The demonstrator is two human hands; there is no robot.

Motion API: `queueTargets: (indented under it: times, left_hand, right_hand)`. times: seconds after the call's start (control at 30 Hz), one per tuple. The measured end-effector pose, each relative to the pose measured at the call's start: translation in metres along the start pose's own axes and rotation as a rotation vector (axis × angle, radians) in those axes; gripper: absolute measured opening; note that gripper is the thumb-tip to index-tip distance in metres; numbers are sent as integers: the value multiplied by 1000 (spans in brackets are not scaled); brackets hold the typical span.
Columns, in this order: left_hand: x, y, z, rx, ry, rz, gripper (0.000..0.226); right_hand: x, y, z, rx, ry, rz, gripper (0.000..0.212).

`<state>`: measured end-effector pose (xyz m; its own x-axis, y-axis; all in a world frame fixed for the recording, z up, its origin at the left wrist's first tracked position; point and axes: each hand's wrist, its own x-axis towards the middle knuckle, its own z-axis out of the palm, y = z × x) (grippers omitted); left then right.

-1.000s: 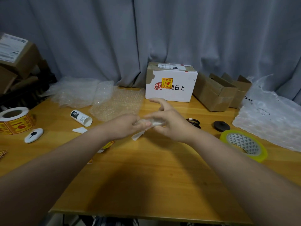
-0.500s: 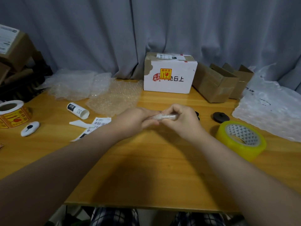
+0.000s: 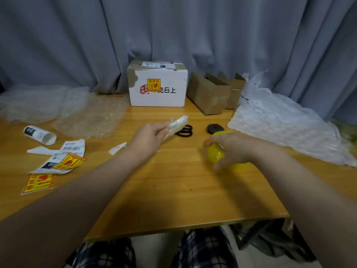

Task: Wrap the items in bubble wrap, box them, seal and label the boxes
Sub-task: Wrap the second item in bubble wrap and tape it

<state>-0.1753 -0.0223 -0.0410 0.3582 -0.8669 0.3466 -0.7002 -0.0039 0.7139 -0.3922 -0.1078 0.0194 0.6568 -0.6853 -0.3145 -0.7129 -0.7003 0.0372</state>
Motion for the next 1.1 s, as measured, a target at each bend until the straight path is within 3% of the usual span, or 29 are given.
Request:
queueTargets:
  times: [0.07,0.2,0.3,0.43,0.53,0.63,0.7,0.77,0.9,1.1]
  left_hand:
    - [-3,6,5,-8,-36,-21,35]
    - [-10,9,4,-39,-84,-69,38]
    - [-13,8,-8,-77,-65,-115,38]
    - [-23,2,-27,-190,17,-214,39]
    - [-33,-1,-40,-296,107,-269,40]
    - [-40,3,-55,-318,267,-206,41]
    - [-40,9,-67,-249,356,-72,41]
    - [-36,17,-76,-154,359,59,41]
    - [-26,17,-76,3,175,168,40]
    - [-18,2,-72,22,172,128,43]
  right_hand:
    - [-4,1,6,-58,73,-31,60]
    - [-5,-10,6,-78,220,-125,13]
    - [-7,-24,1,-12,241,-211,4]
    - [-3,-47,1,347,386,-283,6]
    - [2,-65,-2,759,482,-311,24]
    - [12,-79,0,1213,428,-356,38]
    - [21,-90,7,1378,334,-364,41]
    - [28,-103,15,1375,288,-373,42]
    - [29,-108,10,1182,256,-446,41]
    - [16,-94,-10,536,564,-539,31]
